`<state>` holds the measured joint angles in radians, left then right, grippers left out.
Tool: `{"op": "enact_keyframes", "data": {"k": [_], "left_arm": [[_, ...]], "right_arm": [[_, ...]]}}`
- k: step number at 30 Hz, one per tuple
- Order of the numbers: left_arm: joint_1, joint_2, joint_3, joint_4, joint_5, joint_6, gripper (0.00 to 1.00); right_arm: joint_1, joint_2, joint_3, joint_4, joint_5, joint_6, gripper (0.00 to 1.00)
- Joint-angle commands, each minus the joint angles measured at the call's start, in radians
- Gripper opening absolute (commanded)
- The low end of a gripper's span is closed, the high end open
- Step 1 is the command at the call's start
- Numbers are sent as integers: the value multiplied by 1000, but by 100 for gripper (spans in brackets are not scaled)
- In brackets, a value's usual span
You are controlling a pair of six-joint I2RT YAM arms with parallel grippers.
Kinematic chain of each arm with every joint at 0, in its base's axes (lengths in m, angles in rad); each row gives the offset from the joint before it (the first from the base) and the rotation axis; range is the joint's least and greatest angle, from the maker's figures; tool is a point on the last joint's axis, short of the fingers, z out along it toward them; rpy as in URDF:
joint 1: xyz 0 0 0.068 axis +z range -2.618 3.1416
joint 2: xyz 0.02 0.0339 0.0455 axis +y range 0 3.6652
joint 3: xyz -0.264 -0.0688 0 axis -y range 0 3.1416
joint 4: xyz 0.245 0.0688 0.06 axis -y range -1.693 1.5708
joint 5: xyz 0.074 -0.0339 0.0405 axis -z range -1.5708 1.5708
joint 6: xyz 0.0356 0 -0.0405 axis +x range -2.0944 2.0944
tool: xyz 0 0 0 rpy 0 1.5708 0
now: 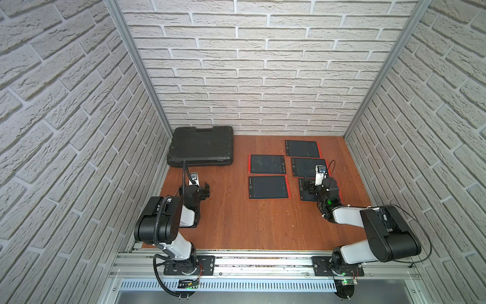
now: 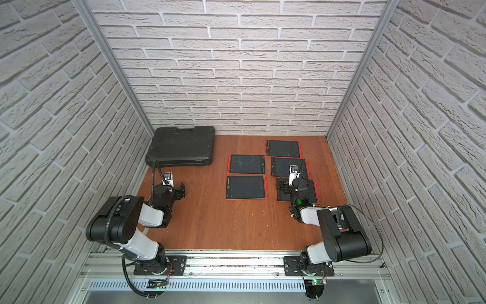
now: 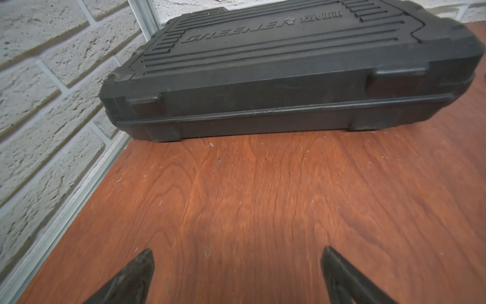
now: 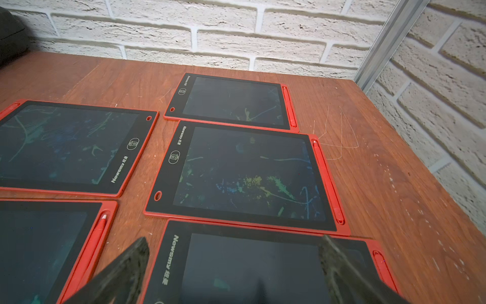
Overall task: Place the stylus back onto the writing tablet
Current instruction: Reset both arms
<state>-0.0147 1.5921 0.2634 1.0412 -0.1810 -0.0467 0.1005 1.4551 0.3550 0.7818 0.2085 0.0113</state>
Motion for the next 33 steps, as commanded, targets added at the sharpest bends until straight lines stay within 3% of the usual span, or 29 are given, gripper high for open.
{"op": "enact_keyframes", "data": {"k": [1, 3, 11, 18, 22, 24, 28, 31, 33], "left_arm": [[67, -30, 119, -131, 121, -30, 98], [120, -19, 132, -138, 207, -68, 98], [57, -25, 36, 36, 156, -8, 98], [113, -23, 91, -64, 71, -113, 98], [114, -24, 42, 23, 109, -97, 98], [114, -28, -2, 99, 113, -96, 98], [109, -24, 17, 76, 230, -47, 98], [96, -24, 72, -32, 267, -15, 98], [104, -21, 109, -95, 227, -43, 98]], "right_arm": [[-5, -3, 8, 14, 11, 6, 99], [-5, -2, 7, 16, 11, 6, 99], [-5, -2, 7, 17, 11, 7, 99], [-5, -3, 6, 18, 8, 6, 99], [-49, -37, -112, 191, 21, 77, 99], [-68, -32, -139, 235, -15, 79, 99], [-67, -7, -6, 35, -240, -18, 99], [-58, 5, 36, -31, -256, -34, 99], [-59, 6, 40, -41, -248, -29, 100]]}}
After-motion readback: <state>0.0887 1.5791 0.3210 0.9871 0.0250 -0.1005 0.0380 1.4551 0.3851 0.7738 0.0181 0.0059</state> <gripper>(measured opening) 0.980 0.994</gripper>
